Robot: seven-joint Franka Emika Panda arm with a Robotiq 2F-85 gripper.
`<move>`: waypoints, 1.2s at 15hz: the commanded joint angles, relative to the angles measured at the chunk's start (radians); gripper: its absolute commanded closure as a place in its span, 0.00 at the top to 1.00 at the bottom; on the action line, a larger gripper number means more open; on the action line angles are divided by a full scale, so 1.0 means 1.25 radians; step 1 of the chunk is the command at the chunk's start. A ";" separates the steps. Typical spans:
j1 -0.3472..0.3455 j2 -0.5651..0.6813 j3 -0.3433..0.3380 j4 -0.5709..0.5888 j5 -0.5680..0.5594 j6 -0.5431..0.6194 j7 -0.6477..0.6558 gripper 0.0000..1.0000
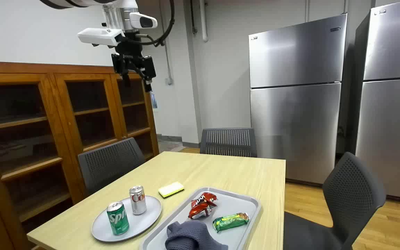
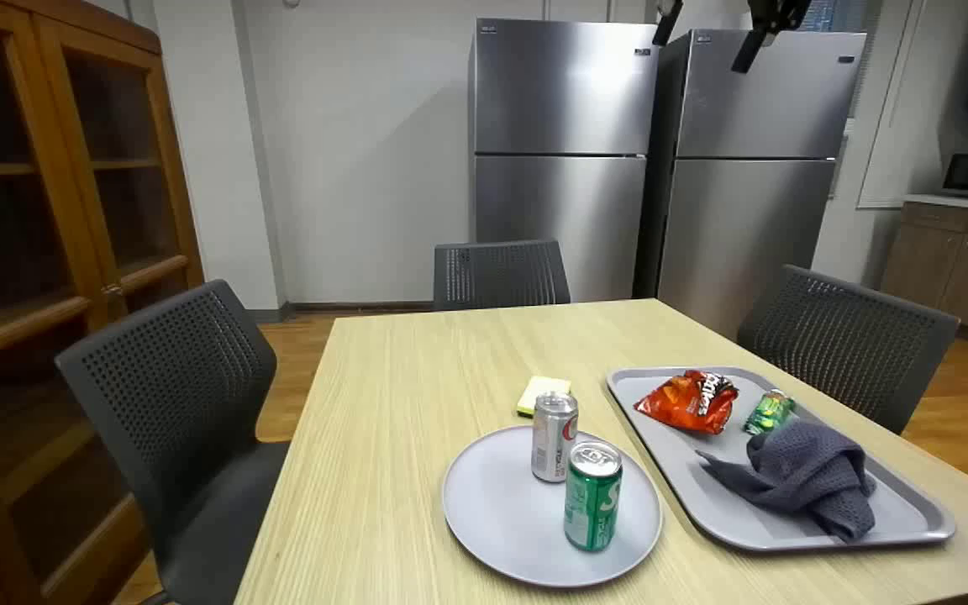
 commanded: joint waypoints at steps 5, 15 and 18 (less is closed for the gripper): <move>-0.011 0.001 0.009 0.002 0.005 -0.002 -0.004 1.00; -0.048 0.033 -0.003 -0.072 -0.005 0.062 0.010 1.00; -0.059 0.053 -0.001 -0.103 -0.022 0.121 0.018 1.00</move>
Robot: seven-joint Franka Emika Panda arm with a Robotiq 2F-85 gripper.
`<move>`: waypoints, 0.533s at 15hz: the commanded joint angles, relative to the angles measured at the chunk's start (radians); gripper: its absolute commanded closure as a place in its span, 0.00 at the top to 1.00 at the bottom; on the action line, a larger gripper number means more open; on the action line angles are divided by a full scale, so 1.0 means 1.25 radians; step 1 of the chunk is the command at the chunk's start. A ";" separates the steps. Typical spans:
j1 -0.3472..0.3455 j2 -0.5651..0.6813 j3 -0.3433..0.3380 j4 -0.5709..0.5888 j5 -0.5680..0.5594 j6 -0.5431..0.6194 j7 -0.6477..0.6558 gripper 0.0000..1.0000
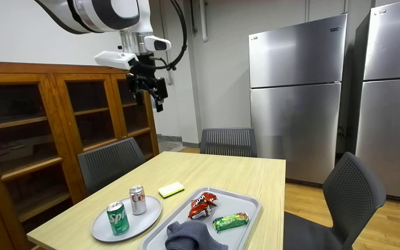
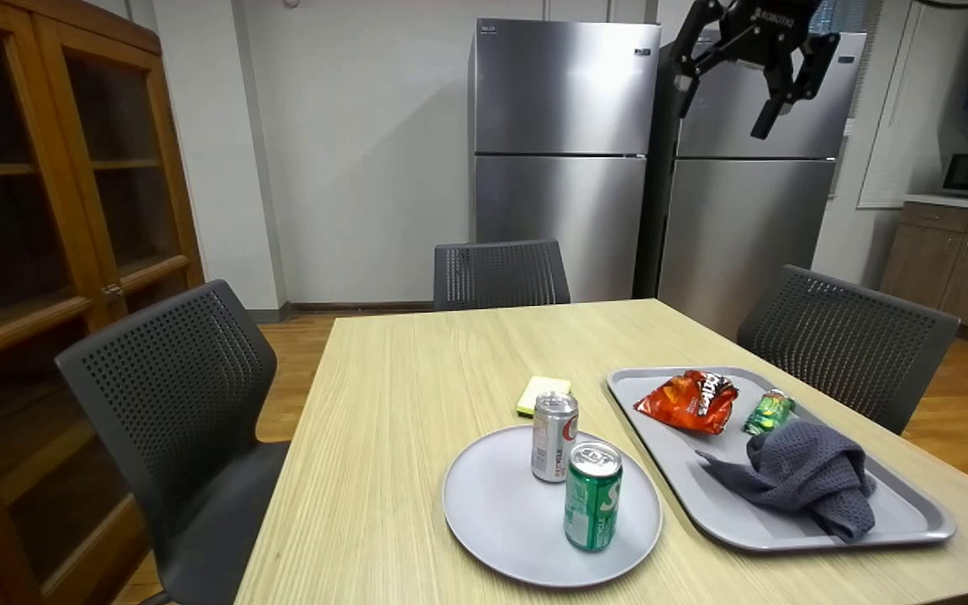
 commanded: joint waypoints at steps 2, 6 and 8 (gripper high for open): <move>-0.025 0.032 0.013 -0.046 -0.036 0.093 0.023 1.00; -0.032 0.077 0.011 -0.066 -0.061 0.106 0.035 1.00; -0.036 0.092 0.011 -0.075 -0.076 0.094 0.047 1.00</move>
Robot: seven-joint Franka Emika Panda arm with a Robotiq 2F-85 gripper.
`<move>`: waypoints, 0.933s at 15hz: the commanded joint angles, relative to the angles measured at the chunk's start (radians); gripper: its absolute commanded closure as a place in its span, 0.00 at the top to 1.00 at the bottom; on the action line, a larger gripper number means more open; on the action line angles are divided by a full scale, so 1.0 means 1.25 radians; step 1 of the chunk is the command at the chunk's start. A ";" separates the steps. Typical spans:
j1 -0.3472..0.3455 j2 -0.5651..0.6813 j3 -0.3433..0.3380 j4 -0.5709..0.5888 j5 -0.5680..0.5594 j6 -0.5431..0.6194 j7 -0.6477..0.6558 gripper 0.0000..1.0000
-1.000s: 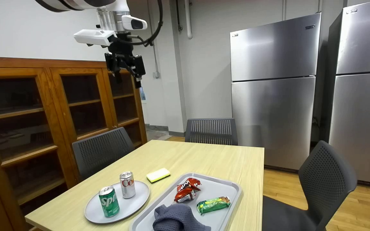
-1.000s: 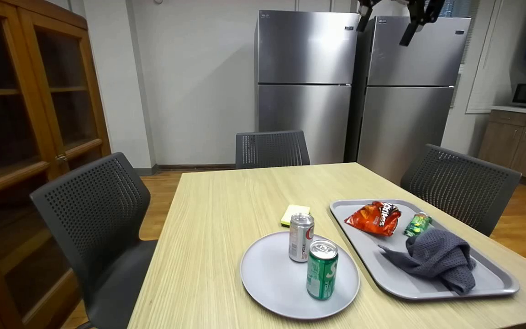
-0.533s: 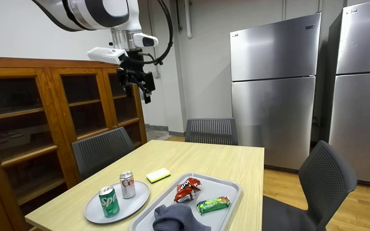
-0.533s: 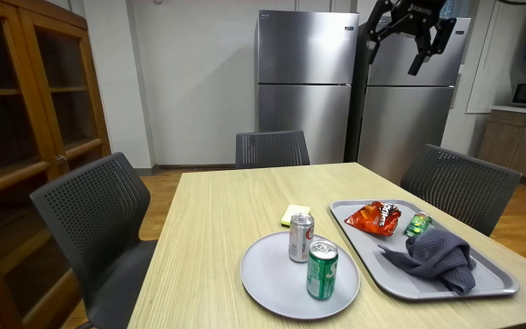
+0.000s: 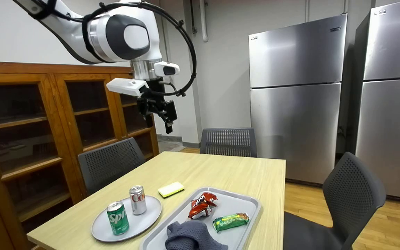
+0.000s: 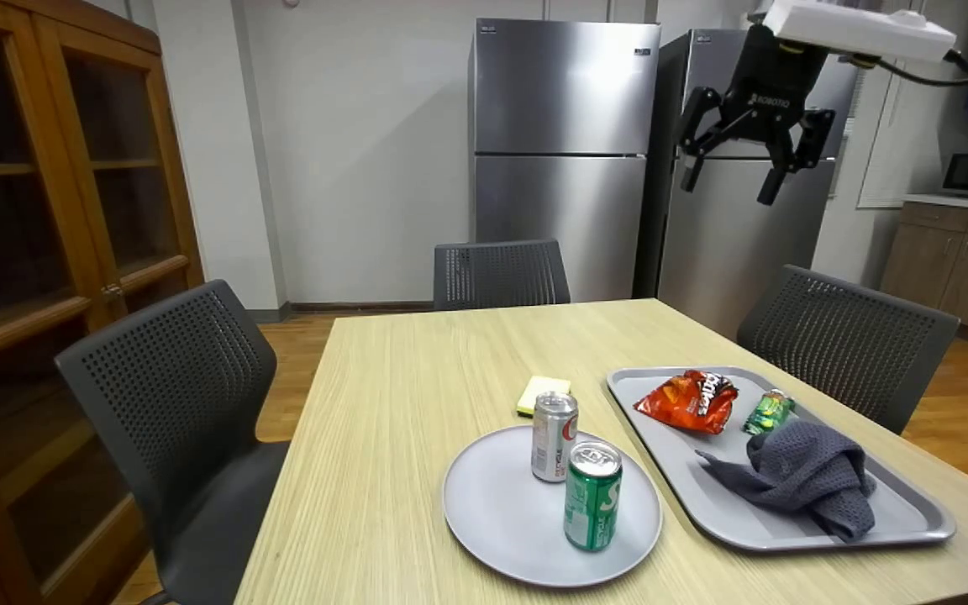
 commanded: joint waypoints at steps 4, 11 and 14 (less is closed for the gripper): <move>-0.027 0.034 0.007 -0.034 -0.065 -0.006 0.061 1.00; -0.062 0.033 -0.010 -0.117 -0.121 0.031 0.075 1.00; -0.080 0.041 -0.015 -0.158 -0.149 0.056 0.103 1.00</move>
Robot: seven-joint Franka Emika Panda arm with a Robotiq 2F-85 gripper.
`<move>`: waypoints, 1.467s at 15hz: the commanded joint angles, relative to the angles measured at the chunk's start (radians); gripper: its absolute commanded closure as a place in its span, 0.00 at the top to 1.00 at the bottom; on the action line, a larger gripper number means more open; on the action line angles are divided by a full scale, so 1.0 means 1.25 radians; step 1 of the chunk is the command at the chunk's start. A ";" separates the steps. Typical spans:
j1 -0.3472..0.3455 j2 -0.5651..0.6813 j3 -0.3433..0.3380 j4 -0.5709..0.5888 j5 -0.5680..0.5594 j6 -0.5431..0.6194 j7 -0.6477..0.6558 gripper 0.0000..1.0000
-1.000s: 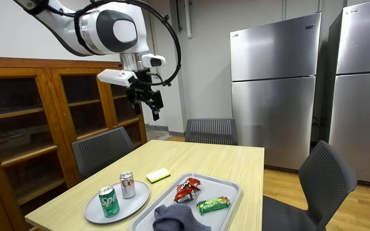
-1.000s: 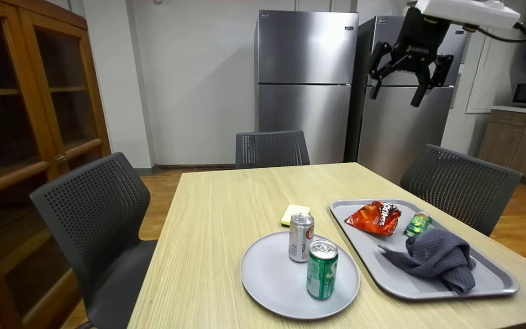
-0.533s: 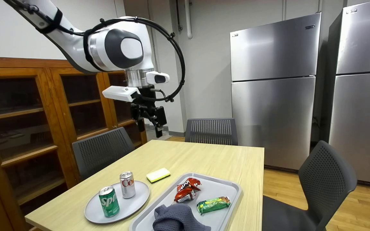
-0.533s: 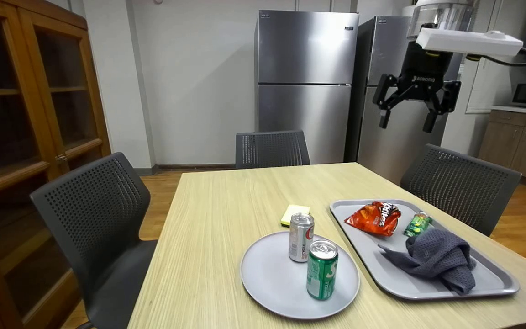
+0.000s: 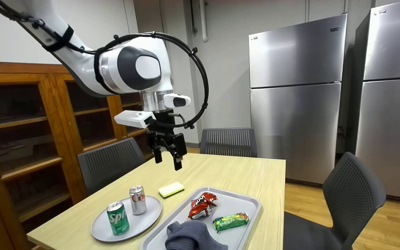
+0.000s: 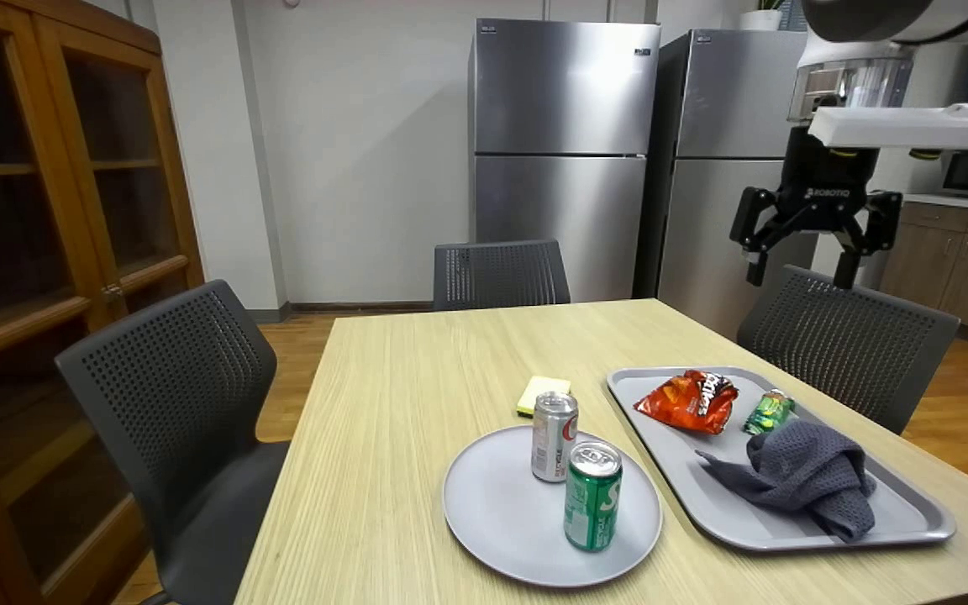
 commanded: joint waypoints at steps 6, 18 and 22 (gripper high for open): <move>-0.024 0.012 -0.009 -0.055 -0.021 0.028 0.037 1.00; -0.026 0.129 -0.002 -0.072 -0.079 0.121 0.073 1.00; -0.015 0.227 -0.016 -0.060 -0.094 0.205 0.102 1.00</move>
